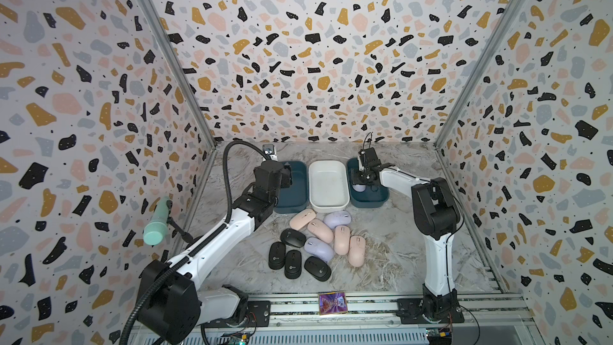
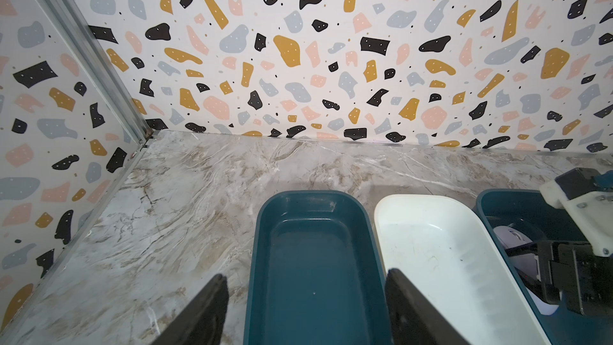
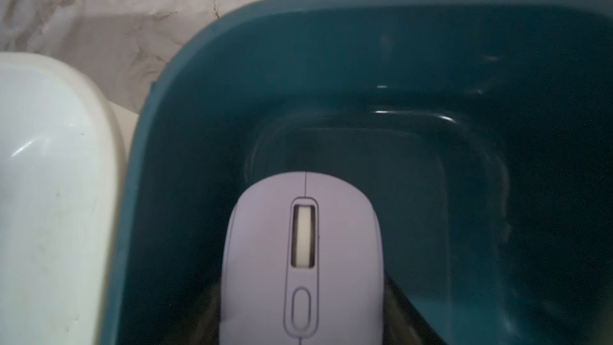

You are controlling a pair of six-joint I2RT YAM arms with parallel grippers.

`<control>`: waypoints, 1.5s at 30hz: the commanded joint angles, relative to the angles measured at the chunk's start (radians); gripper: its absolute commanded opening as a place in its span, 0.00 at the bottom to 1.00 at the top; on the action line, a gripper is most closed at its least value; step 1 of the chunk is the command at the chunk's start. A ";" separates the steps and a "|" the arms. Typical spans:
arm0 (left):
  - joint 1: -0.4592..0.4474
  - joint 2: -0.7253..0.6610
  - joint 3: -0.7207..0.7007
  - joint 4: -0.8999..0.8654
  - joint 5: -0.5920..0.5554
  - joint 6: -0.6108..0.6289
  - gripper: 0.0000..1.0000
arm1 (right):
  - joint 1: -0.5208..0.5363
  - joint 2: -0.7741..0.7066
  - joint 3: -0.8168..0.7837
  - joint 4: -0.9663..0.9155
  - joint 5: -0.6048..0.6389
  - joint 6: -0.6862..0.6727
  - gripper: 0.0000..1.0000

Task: Place the mice by color into the storage box
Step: Place the mouse in the storage box, then pick up the mouse from the center of the board.

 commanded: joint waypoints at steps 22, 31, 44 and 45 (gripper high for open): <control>-0.005 -0.064 -0.027 0.012 -0.005 0.006 0.74 | 0.004 -0.304 -0.062 -0.002 0.008 -0.021 0.75; -0.005 -0.104 -0.020 -0.066 -0.011 -0.030 0.73 | 0.158 -0.642 -0.349 0.016 -0.029 -0.092 0.73; -0.006 -0.298 -0.152 -0.202 -0.058 -0.123 0.73 | 0.432 -0.897 -0.645 0.036 -0.112 -0.086 0.71; -0.006 -0.319 -0.169 -0.198 -0.058 -0.130 0.73 | 0.453 -0.905 -0.653 0.032 -0.101 -0.078 0.71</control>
